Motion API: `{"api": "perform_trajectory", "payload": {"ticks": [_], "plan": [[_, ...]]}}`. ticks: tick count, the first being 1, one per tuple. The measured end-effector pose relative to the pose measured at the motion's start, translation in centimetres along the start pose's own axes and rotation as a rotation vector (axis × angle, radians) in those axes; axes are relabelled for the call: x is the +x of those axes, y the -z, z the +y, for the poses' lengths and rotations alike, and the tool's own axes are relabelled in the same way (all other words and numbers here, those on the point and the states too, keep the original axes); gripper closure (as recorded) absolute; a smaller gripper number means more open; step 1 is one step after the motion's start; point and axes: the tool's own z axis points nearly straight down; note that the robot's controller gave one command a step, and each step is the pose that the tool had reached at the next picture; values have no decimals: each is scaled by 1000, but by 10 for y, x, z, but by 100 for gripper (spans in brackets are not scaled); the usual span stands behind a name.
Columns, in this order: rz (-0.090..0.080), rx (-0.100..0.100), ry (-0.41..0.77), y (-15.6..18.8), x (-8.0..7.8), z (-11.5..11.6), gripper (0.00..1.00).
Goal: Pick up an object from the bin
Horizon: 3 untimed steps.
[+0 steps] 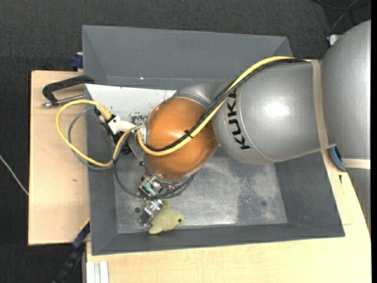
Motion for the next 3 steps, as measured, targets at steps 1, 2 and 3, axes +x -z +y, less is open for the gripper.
{"api": "perform_trajectory", "payload": {"ticks": [1, 2, 3], "plan": [[-7, 6, -7, 3, 2, -1, 0], [-8, 14, -5, 4, 1, -3, 100], [-11, 21, -9, 84, 2, -5, 100]]}}
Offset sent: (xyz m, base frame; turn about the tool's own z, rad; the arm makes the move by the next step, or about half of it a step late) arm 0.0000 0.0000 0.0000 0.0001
